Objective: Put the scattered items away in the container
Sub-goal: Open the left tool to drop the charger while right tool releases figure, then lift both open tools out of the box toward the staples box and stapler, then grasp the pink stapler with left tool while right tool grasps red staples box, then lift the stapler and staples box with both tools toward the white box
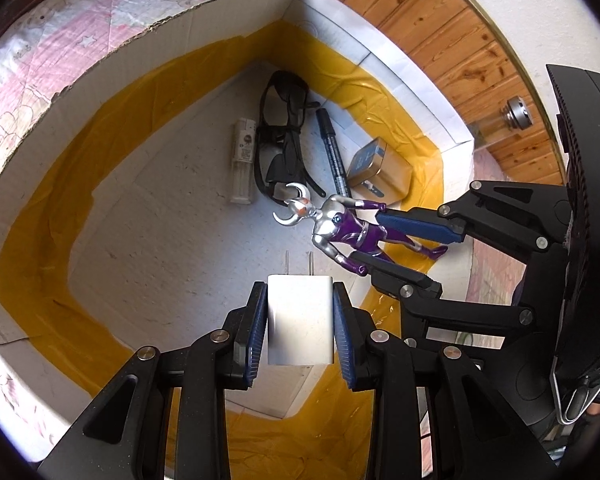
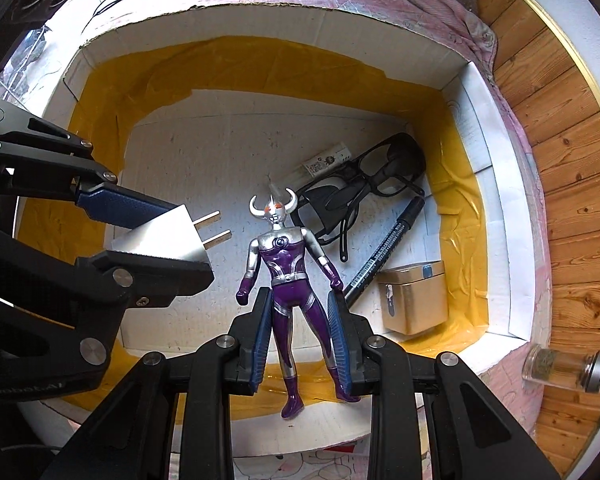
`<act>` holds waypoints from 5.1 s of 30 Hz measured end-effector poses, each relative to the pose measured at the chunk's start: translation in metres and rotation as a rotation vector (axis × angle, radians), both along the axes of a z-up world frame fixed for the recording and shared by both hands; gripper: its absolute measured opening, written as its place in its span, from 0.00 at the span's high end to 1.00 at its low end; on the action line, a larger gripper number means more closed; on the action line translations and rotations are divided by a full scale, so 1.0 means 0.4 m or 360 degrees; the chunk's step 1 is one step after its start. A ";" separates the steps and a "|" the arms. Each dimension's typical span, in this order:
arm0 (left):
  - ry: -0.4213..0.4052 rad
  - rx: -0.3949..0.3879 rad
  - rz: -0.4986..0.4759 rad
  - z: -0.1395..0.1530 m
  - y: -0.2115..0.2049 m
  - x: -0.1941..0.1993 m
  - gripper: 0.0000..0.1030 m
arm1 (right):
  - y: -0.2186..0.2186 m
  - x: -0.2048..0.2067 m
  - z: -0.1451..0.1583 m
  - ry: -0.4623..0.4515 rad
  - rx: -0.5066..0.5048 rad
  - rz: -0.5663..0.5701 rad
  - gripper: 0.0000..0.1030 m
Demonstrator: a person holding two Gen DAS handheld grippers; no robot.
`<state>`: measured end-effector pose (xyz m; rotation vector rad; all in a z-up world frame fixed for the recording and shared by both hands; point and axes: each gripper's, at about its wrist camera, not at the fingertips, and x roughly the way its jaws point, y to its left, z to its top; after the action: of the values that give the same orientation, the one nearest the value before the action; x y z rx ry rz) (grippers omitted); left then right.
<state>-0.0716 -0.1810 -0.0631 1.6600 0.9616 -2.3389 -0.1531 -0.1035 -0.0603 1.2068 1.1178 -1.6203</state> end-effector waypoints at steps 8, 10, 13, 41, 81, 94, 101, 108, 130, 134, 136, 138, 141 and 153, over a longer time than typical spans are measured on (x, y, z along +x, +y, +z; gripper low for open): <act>-0.0023 -0.0007 -0.0014 -0.005 0.006 -0.009 0.67 | 0.003 -0.005 -0.002 -0.0013 0.0000 0.0005 0.71; -0.0035 -0.0008 0.0000 -0.008 0.007 -0.007 0.63 | 0.007 -0.005 -0.003 -0.0015 -0.0003 0.0003 0.71; -0.0039 -0.0017 0.0037 -0.002 -0.001 -0.001 0.61 | 0.017 -0.006 -0.001 -0.0029 0.0002 -0.0017 0.70; 0.0491 -0.0257 -0.0345 0.203 0.266 0.040 0.56 | 0.642 0.114 0.030 0.0017 -0.1264 -0.1601 0.48; 0.0410 -0.0238 -0.0659 0.087 0.437 -0.198 0.52 | 0.703 0.019 -0.135 -0.0165 -0.1085 -0.1900 0.62; 0.0238 -0.0911 -0.0782 -0.117 0.540 -0.295 0.52 | 0.850 0.113 -0.040 -0.0147 -0.1299 -0.2079 0.62; 0.0273 -0.0874 -0.0709 -0.166 0.504 -0.298 0.75 | 0.846 0.088 -0.024 -0.0168 -0.1380 -0.2039 0.62; 0.0299 -0.0482 -0.0711 -0.149 0.491 -0.259 0.76 | 0.857 0.083 0.009 -0.0153 -0.1447 -0.2018 0.62; 0.0303 -0.0537 -0.0945 -0.153 0.638 -0.202 0.53 | 0.873 0.065 0.019 -0.0186 -0.1500 -0.2039 0.62; 0.0344 -0.0570 -0.0931 -0.156 0.625 -0.203 0.73 | 0.870 0.067 0.012 -0.0176 -0.1473 -0.2035 0.62; 0.0326 -0.0535 -0.0920 -0.149 0.617 -0.198 0.74 | 0.873 0.067 0.011 -0.0168 -0.1464 -0.2041 0.62; 0.0331 -0.0518 -0.0916 -0.137 0.617 -0.185 0.74 | 0.874 0.067 0.016 -0.0160 -0.1470 -0.2033 0.62; 0.0367 -0.0511 -0.0932 -0.108 0.625 -0.163 0.74 | 0.863 0.072 0.028 -0.0133 -0.1464 -0.1996 0.62; 0.0607 -0.0461 -0.0852 0.081 0.572 -0.079 0.74 | 0.840 0.095 0.071 -0.0007 -0.1430 -0.1909 0.62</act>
<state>-0.1033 0.0477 -0.0305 1.5220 0.1893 -3.0352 -0.1151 0.2323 -0.0320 1.2338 -0.5752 -2.5107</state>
